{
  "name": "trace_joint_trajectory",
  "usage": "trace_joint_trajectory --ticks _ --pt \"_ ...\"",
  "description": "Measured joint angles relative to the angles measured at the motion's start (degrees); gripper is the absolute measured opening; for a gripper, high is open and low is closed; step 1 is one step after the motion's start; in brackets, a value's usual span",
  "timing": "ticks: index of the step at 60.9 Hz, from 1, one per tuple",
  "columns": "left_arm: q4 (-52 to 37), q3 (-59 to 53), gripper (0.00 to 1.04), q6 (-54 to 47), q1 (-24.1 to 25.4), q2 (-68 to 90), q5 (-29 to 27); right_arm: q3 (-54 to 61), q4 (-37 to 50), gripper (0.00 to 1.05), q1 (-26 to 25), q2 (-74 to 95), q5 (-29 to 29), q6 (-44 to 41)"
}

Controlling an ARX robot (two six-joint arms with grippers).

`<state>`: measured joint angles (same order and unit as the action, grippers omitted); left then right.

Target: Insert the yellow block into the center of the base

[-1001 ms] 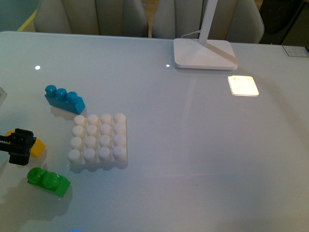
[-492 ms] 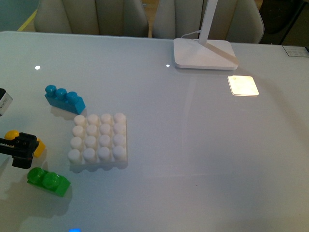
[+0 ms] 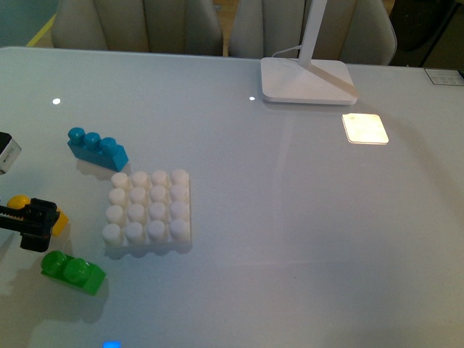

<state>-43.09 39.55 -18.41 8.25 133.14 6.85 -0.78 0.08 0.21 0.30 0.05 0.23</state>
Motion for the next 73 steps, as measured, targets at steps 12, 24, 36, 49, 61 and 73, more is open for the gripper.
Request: trace_joint_trajectory --ticks 12,24,36,49,61,73 --pt "0.1 0.8 0.97 0.1 -0.2 1.0 -0.5 0.0 0.0 0.96 0.0 0.0 0.0 0.0" --pt "0.1 0.8 0.90 0.2 -0.4 1.2 -0.9 0.0 0.0 0.96 0.0 0.0 0.0 0.0" --pt "0.1 0.8 0.65 0.5 -0.4 1.2 -1.2 0.0 0.0 0.96 0.0 0.0 0.0 0.0" --pt "0.8 -0.4 0.64 3.3 -2.3 -0.6 -2.5 0.0 0.0 0.96 0.0 0.0 0.0 0.0" --pt "3.8 -2.5 0.64 11.4 -8.3 -7.3 -5.2 0.0 0.0 0.96 0.0 0.0 0.0 0.0" --pt "7.0 -2.8 0.64 20.9 -16.8 -11.0 -10.2 0.0 0.0 0.96 0.0 0.0 0.0 0.0"
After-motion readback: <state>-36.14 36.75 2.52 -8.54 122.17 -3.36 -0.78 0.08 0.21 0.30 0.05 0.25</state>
